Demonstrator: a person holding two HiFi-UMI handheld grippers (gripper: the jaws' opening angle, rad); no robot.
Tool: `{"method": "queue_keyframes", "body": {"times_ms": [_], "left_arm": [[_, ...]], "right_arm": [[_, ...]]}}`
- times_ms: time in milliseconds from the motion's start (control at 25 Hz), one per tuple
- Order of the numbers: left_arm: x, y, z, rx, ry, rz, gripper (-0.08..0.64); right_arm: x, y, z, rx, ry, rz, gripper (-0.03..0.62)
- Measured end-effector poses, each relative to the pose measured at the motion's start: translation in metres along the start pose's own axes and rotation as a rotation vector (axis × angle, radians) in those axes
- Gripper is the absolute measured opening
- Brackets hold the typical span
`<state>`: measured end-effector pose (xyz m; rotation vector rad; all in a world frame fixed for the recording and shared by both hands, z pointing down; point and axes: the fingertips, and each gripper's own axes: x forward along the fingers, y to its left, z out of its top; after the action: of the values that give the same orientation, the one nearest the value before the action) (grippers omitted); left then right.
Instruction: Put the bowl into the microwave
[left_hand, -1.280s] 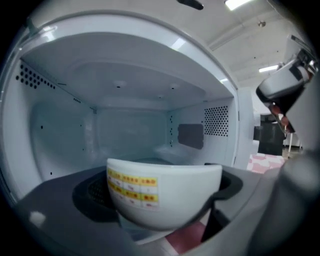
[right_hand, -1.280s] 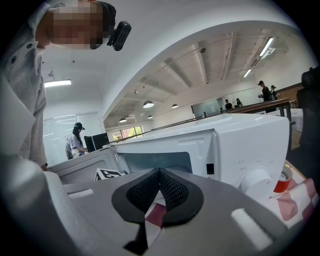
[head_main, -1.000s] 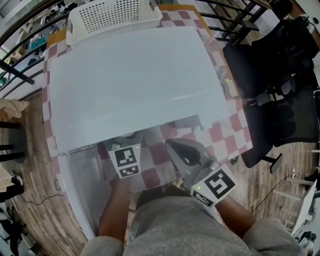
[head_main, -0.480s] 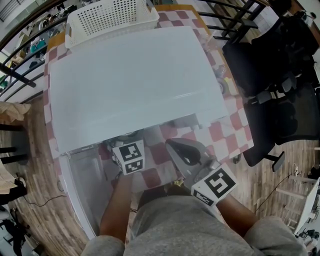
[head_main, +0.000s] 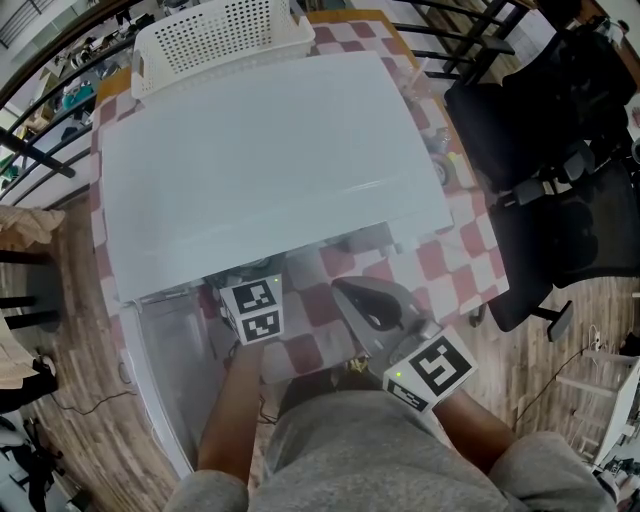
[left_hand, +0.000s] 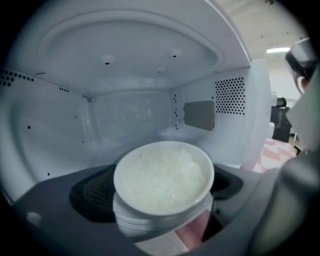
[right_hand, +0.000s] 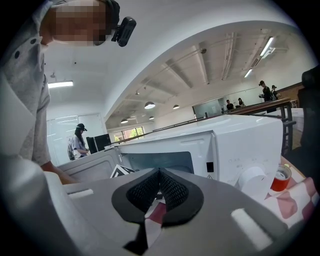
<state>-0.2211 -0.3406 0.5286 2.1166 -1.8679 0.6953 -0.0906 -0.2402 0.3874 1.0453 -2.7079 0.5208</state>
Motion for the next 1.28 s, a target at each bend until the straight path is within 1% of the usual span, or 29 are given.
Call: {"method": "queue_keyframes", "body": {"times_ms": [120, 320, 520, 680, 840, 1040, 1280], "left_arm": [[-0.007, 0.001, -0.002, -0.024, -0.008, -0.003, 0.537], [-0.019, -0.001, -0.001, -0.028, -0.025, -0.007, 0.537], [-0.042, -0.005, 0.004, -0.035, -0.055, 0.025, 0.537], [-0.066, -0.013, 0.007, -0.061, -0.075, 0.049, 0.537], [-0.098, -0.033, 0.011, -0.088, -0.101, 0.047, 0.537], [-0.15, -0.069, 0.017, -0.06, -0.152, 0.027, 0.534], [-0.2, -0.099, 0.018, -0.082, -0.2, -0.005, 0.498]], "right_arm": [[-0.002, 0.001, 0.0, -0.004, -0.003, 0.006, 0.0], [-0.009, -0.002, 0.006, -0.023, -0.024, 0.003, 0.0], [-0.028, -0.01, 0.013, -0.03, -0.052, -0.005, 0.0], [-0.049, -0.015, 0.013, -0.032, -0.067, -0.011, 0.0], [-0.071, -0.015, 0.011, -0.037, -0.073, -0.007, 0.0], [-0.102, -0.01, 0.007, -0.043, -0.09, -0.002, 0.0], [-0.141, -0.005, 0.0, -0.052, -0.114, 0.002, 0.0]]}}
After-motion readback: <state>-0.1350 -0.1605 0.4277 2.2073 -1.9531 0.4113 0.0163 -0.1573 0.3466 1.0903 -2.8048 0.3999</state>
